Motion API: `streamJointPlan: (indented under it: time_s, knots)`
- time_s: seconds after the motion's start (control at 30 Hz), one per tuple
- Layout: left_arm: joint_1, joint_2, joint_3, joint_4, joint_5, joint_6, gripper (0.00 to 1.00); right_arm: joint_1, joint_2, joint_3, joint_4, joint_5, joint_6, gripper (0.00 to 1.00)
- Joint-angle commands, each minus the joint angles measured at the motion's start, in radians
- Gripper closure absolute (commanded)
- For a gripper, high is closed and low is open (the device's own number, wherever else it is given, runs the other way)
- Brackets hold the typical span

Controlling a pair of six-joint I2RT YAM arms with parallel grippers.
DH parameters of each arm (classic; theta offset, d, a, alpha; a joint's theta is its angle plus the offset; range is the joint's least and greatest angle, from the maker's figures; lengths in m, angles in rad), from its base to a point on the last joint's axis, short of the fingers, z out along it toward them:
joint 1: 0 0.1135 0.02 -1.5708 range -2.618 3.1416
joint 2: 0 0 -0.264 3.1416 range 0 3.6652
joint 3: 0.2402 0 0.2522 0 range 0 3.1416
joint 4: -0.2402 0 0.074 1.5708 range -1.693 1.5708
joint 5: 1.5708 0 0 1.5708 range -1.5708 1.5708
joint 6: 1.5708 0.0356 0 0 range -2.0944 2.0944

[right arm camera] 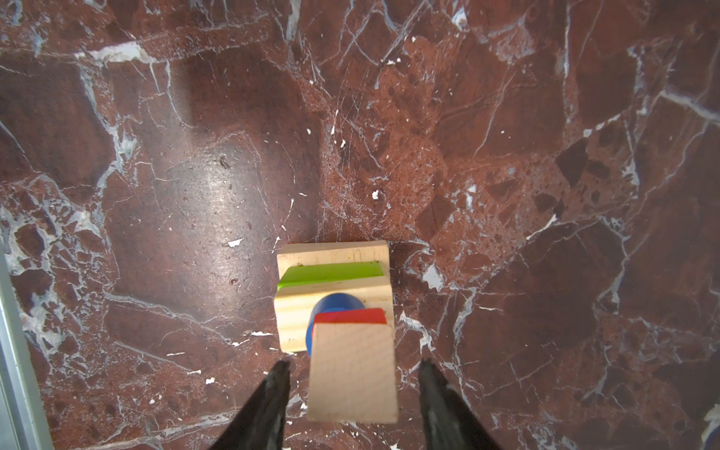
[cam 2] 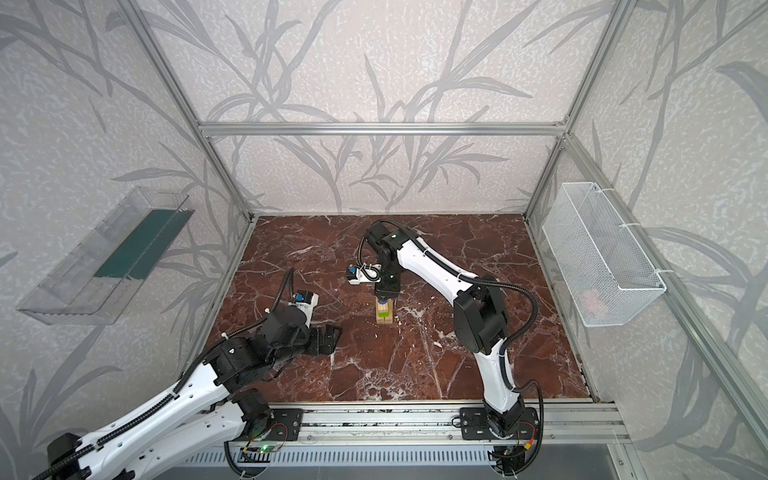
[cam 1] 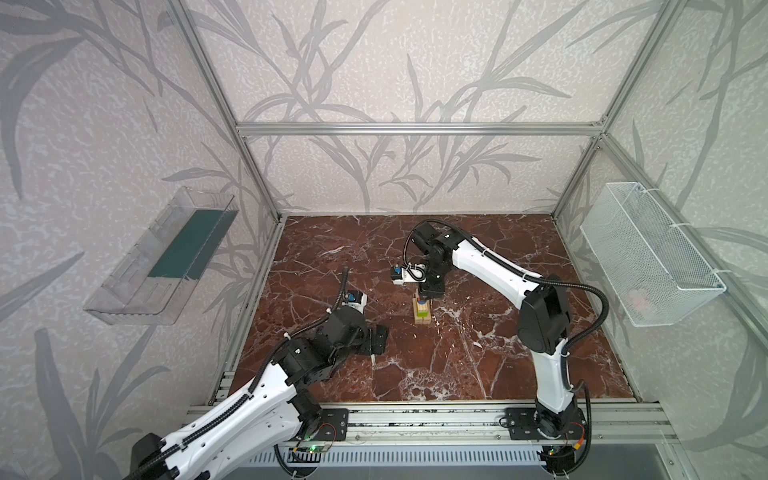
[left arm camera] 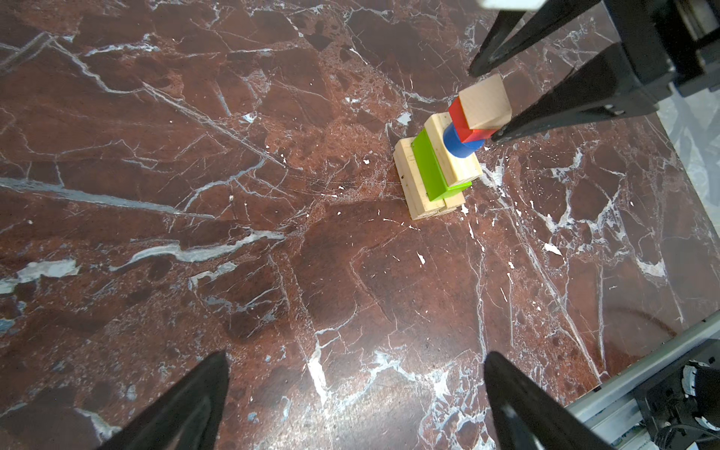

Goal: Build the wood block tower
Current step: 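Open the right gripper and raise it off the stack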

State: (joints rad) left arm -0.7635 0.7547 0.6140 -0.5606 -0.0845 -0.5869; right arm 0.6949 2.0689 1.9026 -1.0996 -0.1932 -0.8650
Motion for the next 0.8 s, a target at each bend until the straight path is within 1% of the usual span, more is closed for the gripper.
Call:
streamJointPlan:
  time_s: [0.0, 0.2, 0.3, 0.37, 0.43, 0.5, 0.57, 0.63, 0.73, 0.77]
  knots:
    - [0.004, -0.014, 0.001, -0.005, -0.008, -0.002, 0.0, 0.006, -0.07, 0.0, -0.004, -0.019, -0.03, 0.45]
    - [0.006, -0.02, 0.019, -0.02, -0.013, 0.011, 0.0, 0.002, -0.146, -0.039, 0.045, -0.037, 0.004, 0.44]
    - [0.007, -0.02, 0.041, -0.034, -0.021, 0.016, 0.0, -0.015, -0.224, -0.096, 0.123, -0.074, 0.087, 0.43]
    - [0.009, -0.019, 0.056, -0.04, -0.03, 0.019, 0.0, -0.031, -0.29, -0.159, 0.208, -0.071, 0.179, 0.42]
    - [0.012, -0.013, 0.076, -0.055, -0.077, 0.008, 0.0, -0.046, -0.381, -0.268, 0.337, -0.013, 0.31, 0.39]
    - [0.022, -0.001, 0.095, -0.061, -0.109, 0.005, 0.0, -0.059, -0.464, -0.379, 0.451, 0.038, 0.408, 0.36]
    - [0.041, 0.025, 0.115, -0.059, -0.143, 0.0, 0.0, -0.079, -0.543, -0.494, 0.543, 0.066, 0.514, 0.33]
    - [0.085, 0.061, 0.132, -0.04, -0.152, 0.007, 0.0, -0.111, -0.62, -0.617, 0.635, 0.096, 0.64, 0.29]
    - [0.181, 0.121, 0.15, -0.001, -0.184, 0.013, 0.0, -0.176, -0.704, -0.767, 0.699, 0.19, 0.817, 0.23]
    - [0.217, 0.139, 0.148, 0.022, -0.199, 0.013, 0.0, -0.2, -0.722, -0.806, 0.715, 0.216, 0.859, 0.21]
